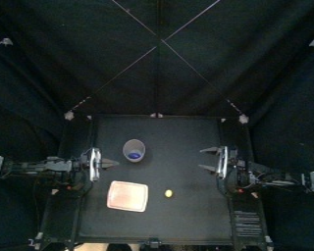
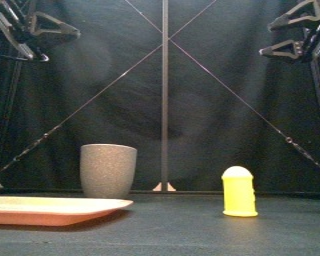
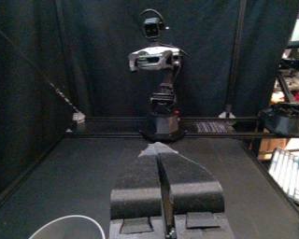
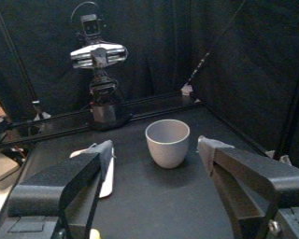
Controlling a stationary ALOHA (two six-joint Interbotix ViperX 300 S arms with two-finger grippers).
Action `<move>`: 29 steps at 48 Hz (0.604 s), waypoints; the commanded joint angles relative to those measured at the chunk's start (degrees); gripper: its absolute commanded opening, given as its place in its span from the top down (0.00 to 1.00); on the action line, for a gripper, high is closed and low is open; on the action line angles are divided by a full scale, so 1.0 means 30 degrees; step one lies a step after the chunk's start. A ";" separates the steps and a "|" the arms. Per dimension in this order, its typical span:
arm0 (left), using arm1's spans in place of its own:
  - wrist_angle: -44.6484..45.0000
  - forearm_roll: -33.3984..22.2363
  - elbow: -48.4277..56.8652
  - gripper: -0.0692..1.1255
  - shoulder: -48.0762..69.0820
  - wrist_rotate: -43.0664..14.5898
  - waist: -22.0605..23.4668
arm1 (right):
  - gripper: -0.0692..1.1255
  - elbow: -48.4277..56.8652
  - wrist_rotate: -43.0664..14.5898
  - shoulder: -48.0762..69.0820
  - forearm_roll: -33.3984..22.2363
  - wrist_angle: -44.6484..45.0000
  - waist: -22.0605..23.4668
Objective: Pick the eggplant then place it in the grey bowl
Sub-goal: Drop eggplant in the grey bowl and return to neutral
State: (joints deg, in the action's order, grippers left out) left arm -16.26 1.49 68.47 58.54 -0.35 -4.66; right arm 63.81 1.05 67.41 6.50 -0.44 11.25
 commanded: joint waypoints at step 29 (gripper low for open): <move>-0.0029 0.0029 0.0088 0.96 -0.0088 0.0000 -0.0205 | 0.07 -0.0615 0.0088 -0.0967 -0.0615 -0.0146 -0.0205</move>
State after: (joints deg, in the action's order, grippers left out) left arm -16.08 1.58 69.35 58.54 -0.35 -5.01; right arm 62.67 1.23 65.21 4.75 -0.53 10.72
